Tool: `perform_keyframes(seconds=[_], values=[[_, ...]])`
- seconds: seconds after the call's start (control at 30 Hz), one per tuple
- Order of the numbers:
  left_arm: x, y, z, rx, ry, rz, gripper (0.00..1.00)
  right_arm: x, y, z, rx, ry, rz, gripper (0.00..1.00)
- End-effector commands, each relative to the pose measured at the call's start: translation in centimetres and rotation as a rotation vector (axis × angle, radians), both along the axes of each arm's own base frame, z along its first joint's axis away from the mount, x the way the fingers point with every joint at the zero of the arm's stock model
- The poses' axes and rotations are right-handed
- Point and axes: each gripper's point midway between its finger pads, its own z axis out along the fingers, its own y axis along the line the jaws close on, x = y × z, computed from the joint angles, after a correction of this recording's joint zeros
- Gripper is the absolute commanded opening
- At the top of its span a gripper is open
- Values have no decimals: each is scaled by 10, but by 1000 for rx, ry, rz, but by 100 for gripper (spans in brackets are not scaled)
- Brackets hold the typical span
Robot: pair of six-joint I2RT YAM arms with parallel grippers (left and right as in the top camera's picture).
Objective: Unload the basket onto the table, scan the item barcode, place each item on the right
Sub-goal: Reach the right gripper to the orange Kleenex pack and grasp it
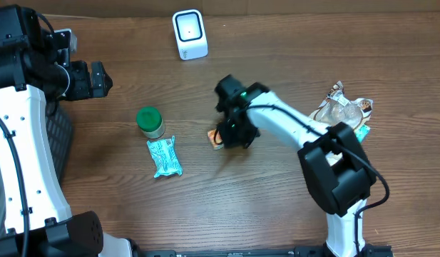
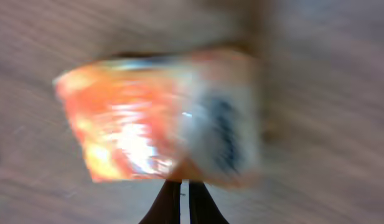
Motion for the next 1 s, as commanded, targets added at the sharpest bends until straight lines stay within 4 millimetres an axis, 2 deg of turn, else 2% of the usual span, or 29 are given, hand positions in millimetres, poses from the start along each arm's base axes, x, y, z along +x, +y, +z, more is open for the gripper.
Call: perform_keyframes(seconds=[0.0, 0.23, 0.33, 0.5, 0.6, 0.67, 0.73, 0.8, 0.97], values=[[2, -1, -1, 11, 1, -21, 100, 25, 1, 7, 42, -71, 8, 4], [2, -1, -1, 12, 1, -21, 100, 60, 32, 11, 192, -202, -92, 4], [2, -1, -1, 11, 1, -21, 99, 72, 28, 11, 156, -266, -105, 4], [2, -1, -1, 11, 1, -21, 100, 80, 28, 21, 181, -278, -110, 4], [2, -1, -1, 11, 1, -21, 99, 76, 35, 41, 260, -224, -104, 8], [2, -1, -1, 11, 1, -21, 99, 71, 36, 59, 312, -176, -106, 22], [2, -1, -1, 11, 1, -21, 100, 65, 33, 68, 329, -128, -124, 41], [2, -1, -1, 12, 1, -21, 100, 57, 29, 67, 325, -63, -184, 49], [2, -1, -1, 11, 1, -21, 99, 37, 25, 41, 276, 39, -279, 49]])
